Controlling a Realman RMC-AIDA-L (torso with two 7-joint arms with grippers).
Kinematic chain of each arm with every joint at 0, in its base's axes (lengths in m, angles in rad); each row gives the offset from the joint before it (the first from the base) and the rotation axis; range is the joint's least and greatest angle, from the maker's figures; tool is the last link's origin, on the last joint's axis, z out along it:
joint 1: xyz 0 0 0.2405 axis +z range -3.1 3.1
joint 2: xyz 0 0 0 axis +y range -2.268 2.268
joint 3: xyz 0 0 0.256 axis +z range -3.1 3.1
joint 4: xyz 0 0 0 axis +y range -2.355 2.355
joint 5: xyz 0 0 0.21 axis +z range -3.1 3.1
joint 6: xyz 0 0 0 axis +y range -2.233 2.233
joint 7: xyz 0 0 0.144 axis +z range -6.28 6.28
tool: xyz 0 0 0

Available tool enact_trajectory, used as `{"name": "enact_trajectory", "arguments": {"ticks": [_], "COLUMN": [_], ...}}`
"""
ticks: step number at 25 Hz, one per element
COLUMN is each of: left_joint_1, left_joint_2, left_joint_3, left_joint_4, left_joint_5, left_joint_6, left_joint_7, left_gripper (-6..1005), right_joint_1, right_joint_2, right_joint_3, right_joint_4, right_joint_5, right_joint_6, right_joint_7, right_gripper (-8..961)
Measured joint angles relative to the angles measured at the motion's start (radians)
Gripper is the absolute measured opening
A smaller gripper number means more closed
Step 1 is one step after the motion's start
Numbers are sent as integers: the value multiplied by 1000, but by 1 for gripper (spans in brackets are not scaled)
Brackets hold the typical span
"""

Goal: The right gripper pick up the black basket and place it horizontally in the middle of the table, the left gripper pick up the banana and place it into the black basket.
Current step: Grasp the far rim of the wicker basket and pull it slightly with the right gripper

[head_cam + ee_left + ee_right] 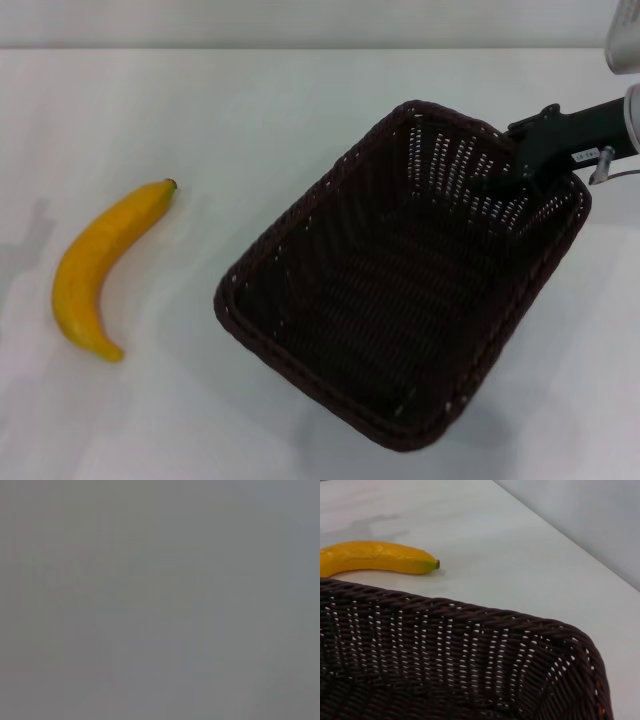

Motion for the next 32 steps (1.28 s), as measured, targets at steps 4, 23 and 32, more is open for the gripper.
{"name": "enact_trajectory", "arguments": {"ticks": [4,23,32], "left_joint_1": [0,-9,-11], "left_joint_2": [1,2,2], "left_joint_3": [1,1,1], "left_joint_4": [0,1,1], "left_joint_5": [4,11,10], "left_joint_6": [0,24,24], "left_joint_7": [0,0,0], "left_gripper": [868,868,868], "right_joint_1": [0,-8,-4], "right_joint_2": [5,31,36], "right_joint_3": [-1,1,-4], "right_joint_4": [-13,-137,-161], "right_joint_5": [-13,-117,-124], "right_joint_6": [-2,-41,-52], "right_joint_7": [21,65,132], "right_gripper": [593,317,257]}}
